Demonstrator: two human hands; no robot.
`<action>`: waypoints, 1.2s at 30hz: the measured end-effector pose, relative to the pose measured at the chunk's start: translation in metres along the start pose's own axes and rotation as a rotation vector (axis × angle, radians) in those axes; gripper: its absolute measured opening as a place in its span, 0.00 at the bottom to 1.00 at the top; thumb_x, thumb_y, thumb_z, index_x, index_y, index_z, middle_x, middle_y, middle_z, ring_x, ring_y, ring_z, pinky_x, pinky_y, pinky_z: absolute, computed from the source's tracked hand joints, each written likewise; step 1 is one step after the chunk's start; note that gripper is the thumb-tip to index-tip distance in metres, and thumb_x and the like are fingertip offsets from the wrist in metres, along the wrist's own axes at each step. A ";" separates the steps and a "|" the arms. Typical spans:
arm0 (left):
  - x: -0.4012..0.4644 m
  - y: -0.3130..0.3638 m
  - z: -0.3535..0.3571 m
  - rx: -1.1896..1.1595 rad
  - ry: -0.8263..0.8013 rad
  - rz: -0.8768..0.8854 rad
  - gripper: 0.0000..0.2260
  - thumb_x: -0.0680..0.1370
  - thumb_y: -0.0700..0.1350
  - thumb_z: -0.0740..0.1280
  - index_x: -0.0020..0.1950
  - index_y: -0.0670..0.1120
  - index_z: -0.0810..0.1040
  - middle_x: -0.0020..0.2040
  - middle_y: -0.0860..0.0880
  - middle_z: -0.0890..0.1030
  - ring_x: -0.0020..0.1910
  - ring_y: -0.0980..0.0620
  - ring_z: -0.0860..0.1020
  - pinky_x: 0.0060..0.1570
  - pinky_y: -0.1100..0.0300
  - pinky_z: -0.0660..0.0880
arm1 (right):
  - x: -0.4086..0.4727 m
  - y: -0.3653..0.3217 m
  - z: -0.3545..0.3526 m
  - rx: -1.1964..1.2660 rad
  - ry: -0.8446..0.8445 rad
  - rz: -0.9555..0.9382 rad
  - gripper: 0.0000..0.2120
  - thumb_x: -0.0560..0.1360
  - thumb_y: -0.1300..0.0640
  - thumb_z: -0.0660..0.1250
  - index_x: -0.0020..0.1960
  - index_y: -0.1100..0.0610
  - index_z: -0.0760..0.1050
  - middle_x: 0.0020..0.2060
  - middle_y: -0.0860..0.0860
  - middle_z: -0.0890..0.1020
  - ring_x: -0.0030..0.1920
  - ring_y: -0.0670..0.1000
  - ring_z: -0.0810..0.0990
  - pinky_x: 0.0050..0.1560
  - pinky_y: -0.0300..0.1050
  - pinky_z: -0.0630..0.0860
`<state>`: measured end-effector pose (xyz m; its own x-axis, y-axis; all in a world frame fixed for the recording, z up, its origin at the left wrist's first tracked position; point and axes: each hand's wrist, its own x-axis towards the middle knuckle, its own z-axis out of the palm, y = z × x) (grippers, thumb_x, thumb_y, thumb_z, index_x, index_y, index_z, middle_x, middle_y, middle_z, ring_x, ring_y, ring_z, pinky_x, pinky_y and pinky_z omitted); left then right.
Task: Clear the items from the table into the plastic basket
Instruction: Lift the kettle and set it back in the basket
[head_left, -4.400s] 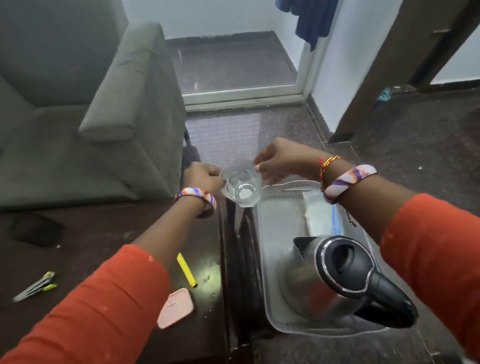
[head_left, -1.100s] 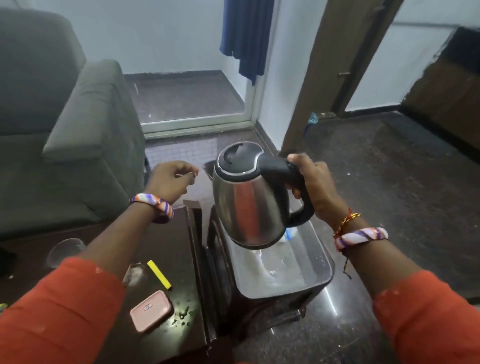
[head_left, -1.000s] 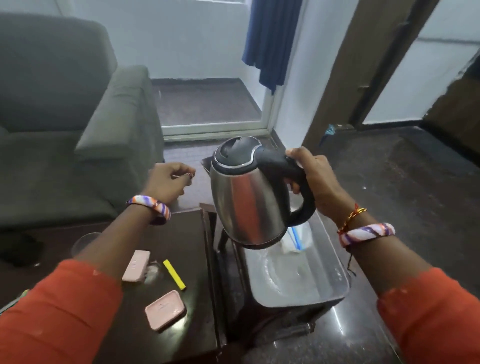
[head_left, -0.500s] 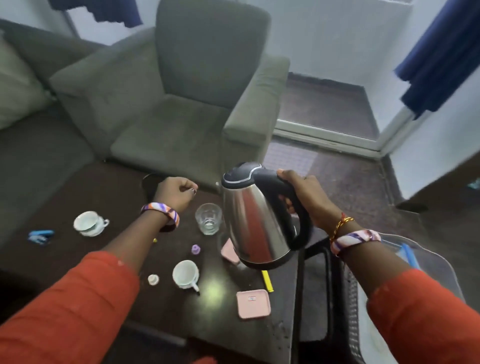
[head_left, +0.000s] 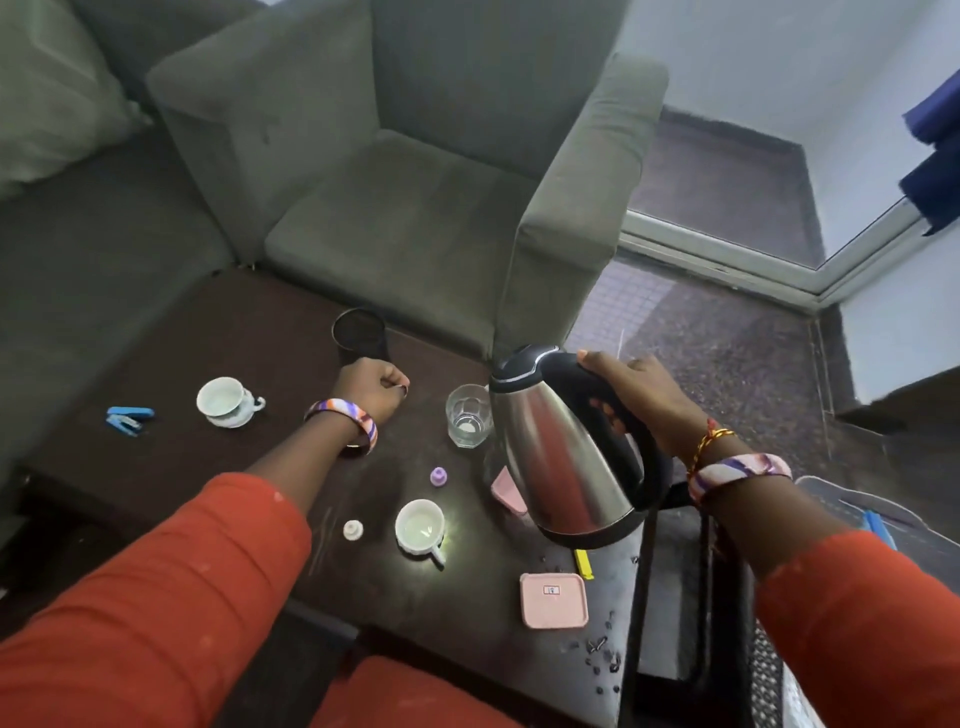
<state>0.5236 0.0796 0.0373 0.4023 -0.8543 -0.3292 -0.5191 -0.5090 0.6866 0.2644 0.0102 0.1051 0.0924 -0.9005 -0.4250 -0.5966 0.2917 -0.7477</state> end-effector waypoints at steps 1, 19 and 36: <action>0.001 0.000 0.001 0.000 -0.012 -0.001 0.10 0.74 0.36 0.63 0.49 0.39 0.82 0.49 0.38 0.84 0.51 0.42 0.81 0.47 0.60 0.74 | 0.002 0.000 0.000 -0.020 -0.001 0.002 0.24 0.70 0.42 0.65 0.27 0.61 0.76 0.19 0.52 0.74 0.20 0.51 0.70 0.22 0.37 0.67; 0.014 -0.001 0.013 0.052 -0.082 0.015 0.10 0.73 0.36 0.63 0.49 0.39 0.83 0.50 0.40 0.84 0.53 0.43 0.81 0.55 0.59 0.74 | 0.024 -0.010 0.019 -0.127 -0.073 0.039 0.25 0.68 0.38 0.66 0.29 0.61 0.77 0.16 0.49 0.73 0.19 0.49 0.70 0.25 0.40 0.68; 0.017 -0.007 0.018 0.068 -0.112 0.031 0.11 0.74 0.35 0.62 0.51 0.38 0.82 0.53 0.41 0.83 0.55 0.44 0.80 0.56 0.59 0.74 | 0.036 -0.025 0.027 -0.238 -0.107 0.039 0.25 0.70 0.39 0.66 0.32 0.62 0.76 0.21 0.52 0.74 0.18 0.48 0.69 0.24 0.38 0.67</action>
<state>0.5208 0.0671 0.0153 0.3004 -0.8741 -0.3818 -0.5817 -0.4851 0.6529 0.3038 -0.0209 0.0950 0.1421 -0.8469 -0.5124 -0.7712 0.2299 -0.5937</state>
